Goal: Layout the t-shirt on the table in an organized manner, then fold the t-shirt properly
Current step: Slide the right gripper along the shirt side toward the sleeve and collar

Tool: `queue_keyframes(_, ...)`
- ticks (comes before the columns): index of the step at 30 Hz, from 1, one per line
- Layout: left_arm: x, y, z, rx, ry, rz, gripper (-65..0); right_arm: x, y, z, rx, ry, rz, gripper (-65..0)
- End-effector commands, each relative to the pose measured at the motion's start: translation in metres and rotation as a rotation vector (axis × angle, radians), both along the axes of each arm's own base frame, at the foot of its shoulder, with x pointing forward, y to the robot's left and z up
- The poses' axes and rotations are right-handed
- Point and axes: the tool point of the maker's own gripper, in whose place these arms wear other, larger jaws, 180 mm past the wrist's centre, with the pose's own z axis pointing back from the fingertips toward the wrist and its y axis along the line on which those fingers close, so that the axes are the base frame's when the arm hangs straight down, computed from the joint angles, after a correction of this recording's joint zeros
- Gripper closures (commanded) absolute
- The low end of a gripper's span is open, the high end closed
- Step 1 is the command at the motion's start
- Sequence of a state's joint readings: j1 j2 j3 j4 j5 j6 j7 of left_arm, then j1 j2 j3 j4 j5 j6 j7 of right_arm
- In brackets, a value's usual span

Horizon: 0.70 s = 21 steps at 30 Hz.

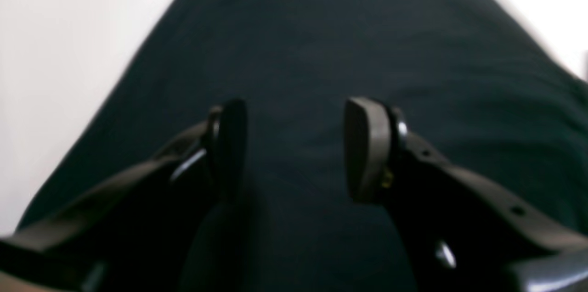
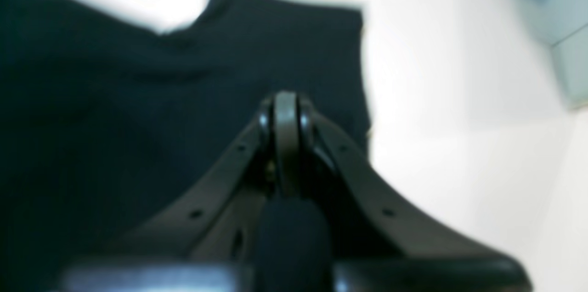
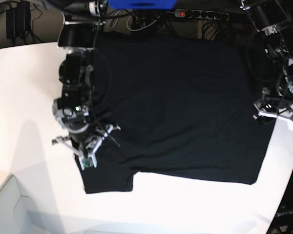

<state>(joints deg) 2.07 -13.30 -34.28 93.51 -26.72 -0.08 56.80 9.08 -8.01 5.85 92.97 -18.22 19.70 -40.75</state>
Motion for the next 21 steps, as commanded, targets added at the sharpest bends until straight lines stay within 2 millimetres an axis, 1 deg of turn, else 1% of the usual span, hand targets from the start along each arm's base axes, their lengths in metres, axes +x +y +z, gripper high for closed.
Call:
queue_keyframes(1, 0.007, 0.004, 0.012, 0.008, -0.041, 0.0, -33.0, -0.004, -0.007, 0.008, -0.012, -0.024, -0.016, 0.0)
queue_keyframes(2, 0.006, 0.005, 0.009, 0.002, -0.032, 0.006, -33.0, -0.016, -0.008, -0.004, -0.015, 0.016, -0.02, 0.0)
queue_keyframes(4, 0.006, 0.007, 0.006, 0.002, -0.029, 0.011, -33.0, -0.031, -0.01, -0.028, -0.012, 0.066, -0.017, 0.0)
queue_keyframes(6, 0.011, 0.005, 0.009, -0.005, -0.039, 0.007, -33.0, -0.036, -0.012, -0.049, -0.016, 0.097, 0.0, 0.0)
queue_keyframes(9, 0.011, 0.005, 0.009, -0.008, -0.036, 0.009, -33.0, -0.042, -0.018, -0.079, -0.026, 0.154, 0.021, 0.0)
queue_keyframes(12, 0.013, 0.005, 0.01, -0.008, -0.04, 0.007, -33.0, -0.026, -0.022, -0.093, -0.025, 0.18, 0.033, 0.0)
queue_keyframes(15, 0.014, 0.006, 0.011, -0.001, -0.045, 0.009, -33.0, -0.005, -0.03, -0.103, -0.028, 0.2, 0.038, 0.0)
queue_keyframes(16, 0.014, 0.006, 0.01, -0.004, -0.042, 0.011, -33.0, 0.002, -0.031, -0.105, -0.022, 0.205, 0.038, 0.0)
queue_keyframes(18, 0.012, 0.004, 0.001, -0.024, -0.022, 0.015, -33.0, 0.018, -0.042, -0.11, 0.006, 0.206, 0.015, 0.0)
queue_keyframes(21, 0.02, 0.004, -0.007, -0.058, -0.013, 0.027, -33.0, 0.048, -0.057, -0.111, 0.071, 0.184, -0.024, 0.0)
